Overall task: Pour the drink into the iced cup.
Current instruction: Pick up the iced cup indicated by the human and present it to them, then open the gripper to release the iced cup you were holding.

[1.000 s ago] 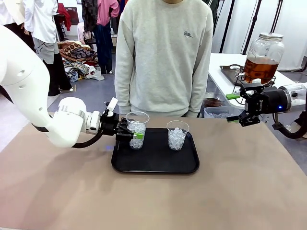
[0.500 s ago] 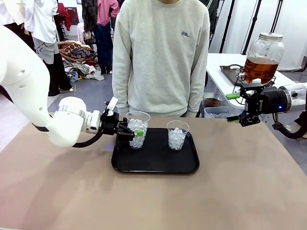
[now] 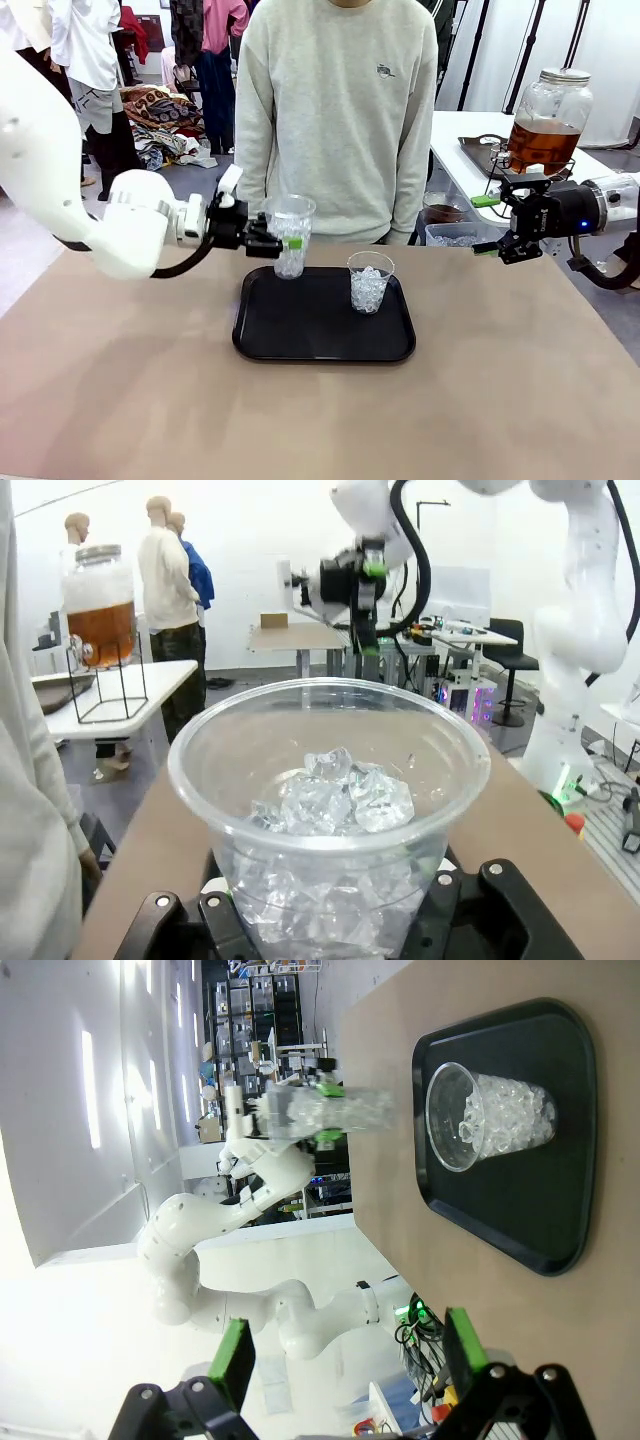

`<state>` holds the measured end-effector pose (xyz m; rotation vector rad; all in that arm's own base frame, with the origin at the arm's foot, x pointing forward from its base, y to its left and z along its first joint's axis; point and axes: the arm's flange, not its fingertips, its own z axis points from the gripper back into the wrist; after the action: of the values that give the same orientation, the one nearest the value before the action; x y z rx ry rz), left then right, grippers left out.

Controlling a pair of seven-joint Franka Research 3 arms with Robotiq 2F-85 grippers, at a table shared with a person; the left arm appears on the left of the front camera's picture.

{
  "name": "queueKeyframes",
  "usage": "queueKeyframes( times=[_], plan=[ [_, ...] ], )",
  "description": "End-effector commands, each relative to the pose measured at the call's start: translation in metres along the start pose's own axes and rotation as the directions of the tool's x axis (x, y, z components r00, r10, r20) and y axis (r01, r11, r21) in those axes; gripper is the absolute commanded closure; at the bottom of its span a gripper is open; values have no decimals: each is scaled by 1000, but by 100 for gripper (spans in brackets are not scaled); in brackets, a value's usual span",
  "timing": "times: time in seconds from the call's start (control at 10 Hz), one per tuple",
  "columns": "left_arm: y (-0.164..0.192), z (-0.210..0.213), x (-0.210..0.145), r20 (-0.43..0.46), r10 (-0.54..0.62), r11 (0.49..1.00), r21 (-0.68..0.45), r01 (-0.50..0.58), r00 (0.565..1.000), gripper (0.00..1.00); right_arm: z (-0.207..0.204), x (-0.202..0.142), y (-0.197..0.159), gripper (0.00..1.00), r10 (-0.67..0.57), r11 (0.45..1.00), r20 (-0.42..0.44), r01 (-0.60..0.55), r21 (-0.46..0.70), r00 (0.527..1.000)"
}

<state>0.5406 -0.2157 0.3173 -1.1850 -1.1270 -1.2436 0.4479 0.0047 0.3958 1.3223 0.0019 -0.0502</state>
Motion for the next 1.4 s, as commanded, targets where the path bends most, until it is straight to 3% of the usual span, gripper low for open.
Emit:
queueKeyframes(
  times=[0.0,0.3,1.3],
  plan=[
    [11,-6,34,24,43,999,26,-43,999,52,-1,0,1,0,-1,1000,5,1,0,1000],
    [32,-16,72,35,12,999,46,-14,999,52,-1,0,1,0,-1,1000,5,1,0,1000],
    [25,-7,67,13,8,1000,28,-8,1000,52,-1,0,1,0,-1,1000,5,1,0,1000]
  ],
)
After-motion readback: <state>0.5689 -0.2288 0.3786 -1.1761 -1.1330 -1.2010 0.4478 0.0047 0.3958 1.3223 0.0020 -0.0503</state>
